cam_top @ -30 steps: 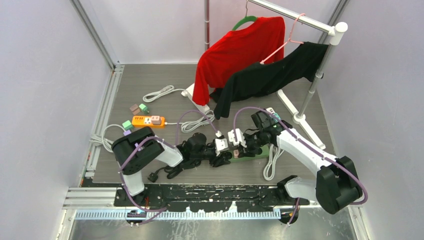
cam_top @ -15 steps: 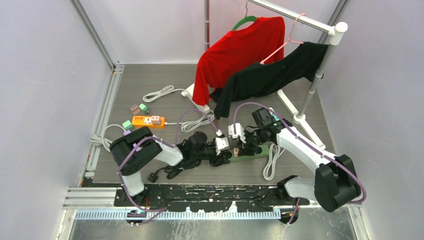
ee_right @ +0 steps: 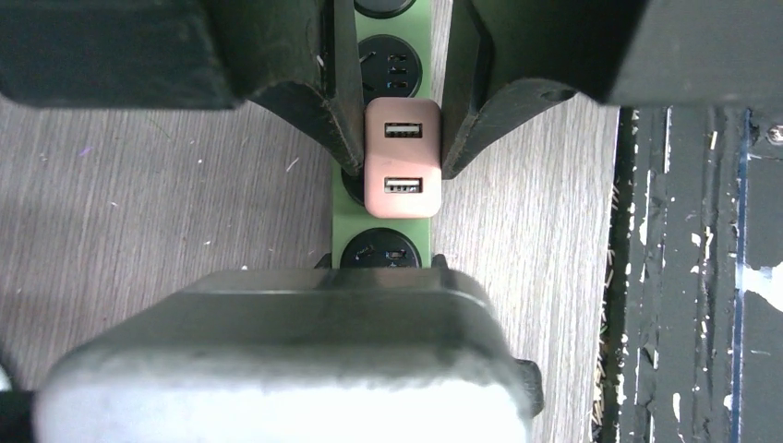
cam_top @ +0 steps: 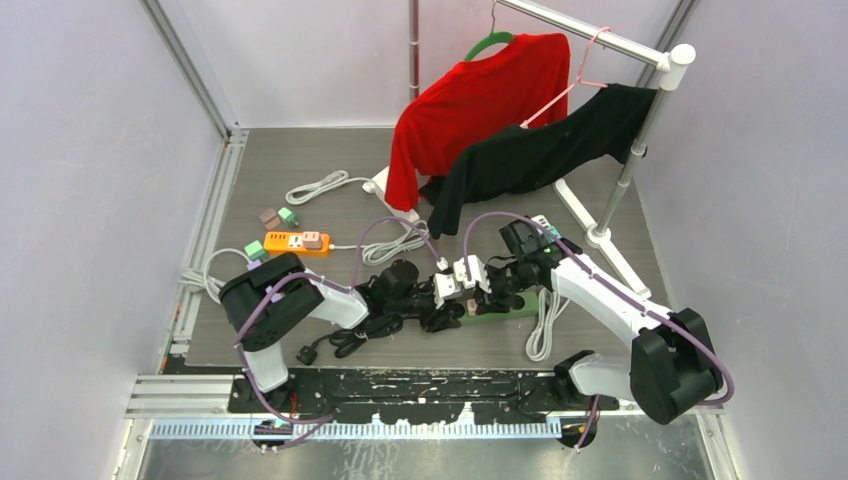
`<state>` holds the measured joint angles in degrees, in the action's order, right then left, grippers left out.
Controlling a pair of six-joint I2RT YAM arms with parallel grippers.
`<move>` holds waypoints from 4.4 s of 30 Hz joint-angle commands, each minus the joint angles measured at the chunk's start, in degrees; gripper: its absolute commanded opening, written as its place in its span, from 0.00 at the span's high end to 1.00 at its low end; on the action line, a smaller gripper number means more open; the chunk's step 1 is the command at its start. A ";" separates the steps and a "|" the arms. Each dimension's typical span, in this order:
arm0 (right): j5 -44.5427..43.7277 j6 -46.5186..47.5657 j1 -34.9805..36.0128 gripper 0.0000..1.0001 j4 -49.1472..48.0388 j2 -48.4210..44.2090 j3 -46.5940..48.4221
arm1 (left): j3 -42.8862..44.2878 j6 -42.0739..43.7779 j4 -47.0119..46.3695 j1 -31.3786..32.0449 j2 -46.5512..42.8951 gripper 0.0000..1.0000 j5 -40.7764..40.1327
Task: Pull the plug off the socket
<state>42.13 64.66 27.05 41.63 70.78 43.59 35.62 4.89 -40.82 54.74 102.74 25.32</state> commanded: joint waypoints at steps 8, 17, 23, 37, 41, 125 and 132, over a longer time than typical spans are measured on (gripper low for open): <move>11.65 -13.13 1.23 0.99 -3.01 0.80 3.84 | -2.94 -2.25 11.14 -2.94 1.73 1.00 -15.29; 12.12 -11.79 0.46 0.99 -1.93 0.98 3.39 | -2.47 -1.83 12.58 -3.18 -0.05 1.00 -16.59; 12.13 -12.20 -1.03 0.99 -0.99 0.39 4.34 | -2.43 -1.35 13.04 -3.16 -0.90 1.00 -16.62; 15.08 -17.11 -7.10 0.99 9.24 0.13 11.30 | -1.72 -7.31 16.62 -3.22 -14.09 0.30 -15.99; 13.81 -22.36 -7.76 0.99 8.18 1.71 12.70 | -3.09 -7.77 18.01 -3.17 -21.83 0.23 -16.19; 5.99 -43.97 -8.63 0.26 1.34 8.49 15.49 | 22.68 -41.27 71.61 -3.69 -20.25 1.00 -62.04; 6.29 -43.49 -8.61 0.26 1.45 8.41 15.38 | 23.65 -43.51 65.52 -23.11 -20.71 1.00 -51.36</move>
<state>47.77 19.90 18.57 42.61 81.36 57.01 57.30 -36.14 28.56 40.95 82.76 -32.56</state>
